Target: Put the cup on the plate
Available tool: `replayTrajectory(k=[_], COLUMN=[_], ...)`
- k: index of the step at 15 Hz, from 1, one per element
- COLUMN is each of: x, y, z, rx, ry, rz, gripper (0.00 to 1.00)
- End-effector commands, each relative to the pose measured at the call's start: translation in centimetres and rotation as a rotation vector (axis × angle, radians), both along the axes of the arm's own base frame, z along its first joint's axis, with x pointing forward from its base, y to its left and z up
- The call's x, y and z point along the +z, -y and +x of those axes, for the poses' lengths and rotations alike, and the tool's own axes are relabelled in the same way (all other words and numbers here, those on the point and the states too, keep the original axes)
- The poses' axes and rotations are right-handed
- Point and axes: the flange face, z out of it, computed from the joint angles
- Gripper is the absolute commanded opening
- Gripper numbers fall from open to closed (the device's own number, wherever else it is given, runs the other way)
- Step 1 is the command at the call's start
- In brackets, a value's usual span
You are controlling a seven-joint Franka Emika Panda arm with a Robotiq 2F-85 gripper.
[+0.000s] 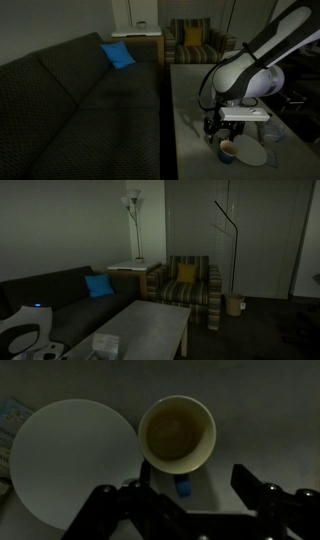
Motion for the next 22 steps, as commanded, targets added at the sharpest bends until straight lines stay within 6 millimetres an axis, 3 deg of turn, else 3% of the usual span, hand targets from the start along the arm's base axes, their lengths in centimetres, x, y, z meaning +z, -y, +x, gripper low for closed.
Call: replayTrajectory(k=[1, 7, 10, 14, 22], x=[1.1, 0.5, -0.4, -0.5, -0.5], y=[0.2, 0.6, 1.0, 1.4, 0.9], z=[0.4, 0.8, 1.1, 0.8, 0.8], rx=[0.028, 0.1, 0.149, 0.201, 0.247], ry=[-0.012, 0.006, 0.032, 0.047, 0.063], rz=[-0.017, -0.001, 0.019, 0.041, 0.062], gripper=[0.81, 0.8, 0.87, 0.81, 0.18])
